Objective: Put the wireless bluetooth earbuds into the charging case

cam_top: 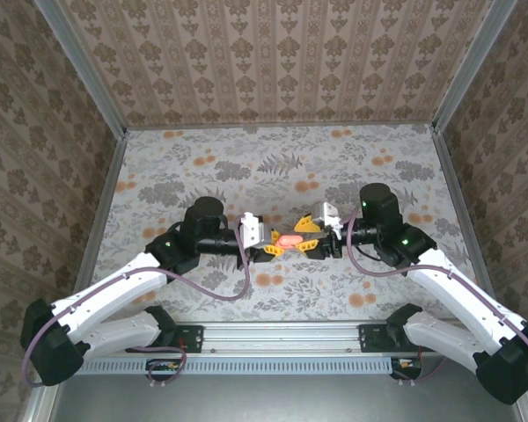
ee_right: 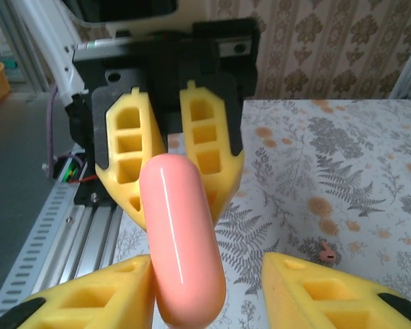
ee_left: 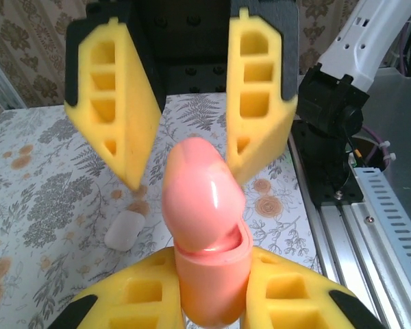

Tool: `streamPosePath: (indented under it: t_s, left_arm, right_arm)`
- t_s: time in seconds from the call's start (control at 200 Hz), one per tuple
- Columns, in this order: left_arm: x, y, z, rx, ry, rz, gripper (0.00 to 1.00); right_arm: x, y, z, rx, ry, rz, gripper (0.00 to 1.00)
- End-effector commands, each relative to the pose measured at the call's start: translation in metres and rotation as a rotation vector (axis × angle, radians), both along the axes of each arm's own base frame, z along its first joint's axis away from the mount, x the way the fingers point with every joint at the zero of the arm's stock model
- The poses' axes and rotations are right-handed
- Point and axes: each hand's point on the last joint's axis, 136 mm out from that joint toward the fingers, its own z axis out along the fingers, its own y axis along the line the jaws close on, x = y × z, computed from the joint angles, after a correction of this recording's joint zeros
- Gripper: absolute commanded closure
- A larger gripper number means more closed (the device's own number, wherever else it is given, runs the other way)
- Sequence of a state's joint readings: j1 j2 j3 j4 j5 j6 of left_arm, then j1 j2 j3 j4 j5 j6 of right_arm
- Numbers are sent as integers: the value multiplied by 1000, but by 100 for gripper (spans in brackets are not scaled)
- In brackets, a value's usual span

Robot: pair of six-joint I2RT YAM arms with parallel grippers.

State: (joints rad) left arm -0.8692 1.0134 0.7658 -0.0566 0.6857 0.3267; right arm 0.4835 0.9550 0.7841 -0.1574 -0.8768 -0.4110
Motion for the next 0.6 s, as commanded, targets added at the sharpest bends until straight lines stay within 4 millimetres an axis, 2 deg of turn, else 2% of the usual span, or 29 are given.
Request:
streamPosePath:
  t_s: [0.0, 0.145, 0.24, 0.365, 0.455, 0.595]
  left_arm:
    - [-13, 1, -11, 21, 21, -60, 90]
    - [-11, 2, -9, 12, 21, -49, 90]
    - [-2, 5, -10, 5, 25, 2, 90]
    - [24, 15, -14, -25, 61, 134, 91]
    - [51, 27, -18, -45, 100, 288, 91]
    - [87, 50, -25, -53, 157, 509, 91]
  right_arm:
    - [6, -3, 23, 66, -43, -16, 55]
    - [12, -4, 21, 57, -12, -42, 55]
    - [17, -5, 25, 62, 21, -73, 53]
    - [26, -6, 34, 68, 92, -134, 50]
    - [36, -7, 39, 69, 184, -203, 48]
    - [68, -14, 28, 34, 373, -418, 48]
